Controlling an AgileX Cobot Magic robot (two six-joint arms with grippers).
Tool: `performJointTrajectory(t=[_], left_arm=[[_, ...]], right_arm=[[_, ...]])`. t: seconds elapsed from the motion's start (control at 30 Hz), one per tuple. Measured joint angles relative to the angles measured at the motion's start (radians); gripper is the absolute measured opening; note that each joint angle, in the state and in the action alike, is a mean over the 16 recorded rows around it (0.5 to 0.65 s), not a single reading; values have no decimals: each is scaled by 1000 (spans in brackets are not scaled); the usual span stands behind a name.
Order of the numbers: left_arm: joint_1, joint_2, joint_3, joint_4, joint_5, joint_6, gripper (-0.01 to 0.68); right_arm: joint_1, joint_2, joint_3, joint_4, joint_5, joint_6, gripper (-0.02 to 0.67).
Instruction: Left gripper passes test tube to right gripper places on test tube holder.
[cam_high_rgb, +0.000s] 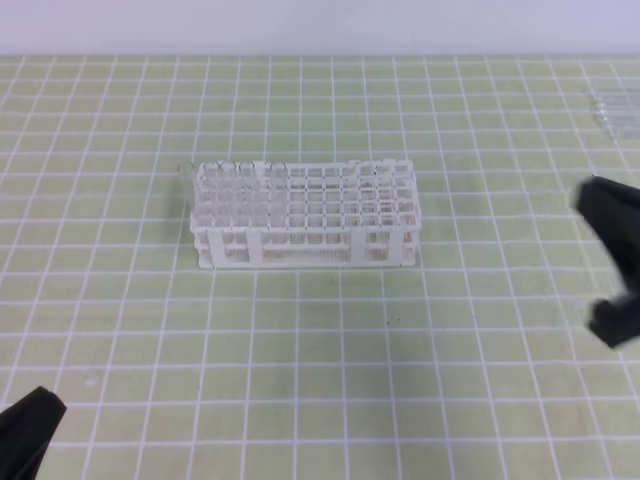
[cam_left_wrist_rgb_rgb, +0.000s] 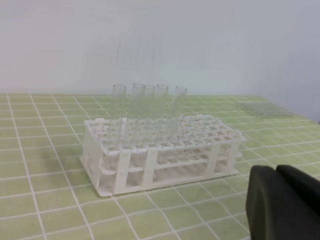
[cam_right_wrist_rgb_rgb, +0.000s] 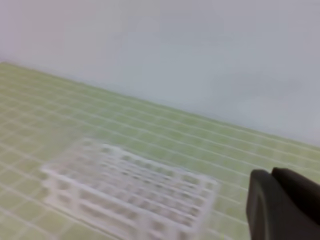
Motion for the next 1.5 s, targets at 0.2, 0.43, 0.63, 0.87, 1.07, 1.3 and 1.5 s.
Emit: performJointTrajectory(t=[0.2,0.43,0.63,0.87,1.07,1.3,1.5], left_arm=[[0,0,0,0,-1,0,0],[0,1,1,2,0,0,0],[0,0,0,0,-1,0,0],[0,0,-1,-2,-2,0,0],[0,-1,-4,-6,-3,0,0],[0,-1,-1,-2,-3,0,0],[0,0,1,2,-2,0,0]], right_arm=[[-161,-217,175,2,5,30,-1],[-333,-496,374,14,18,72,-1],[-422,-695,467,26,89,99,-2],[-463,-827,493,35,251,127,-2],[-464,-863,493,35,385,124,-2],[-464,-867,493,37,459,84,-2],[-464,-867,493,38,468,48,-2]])
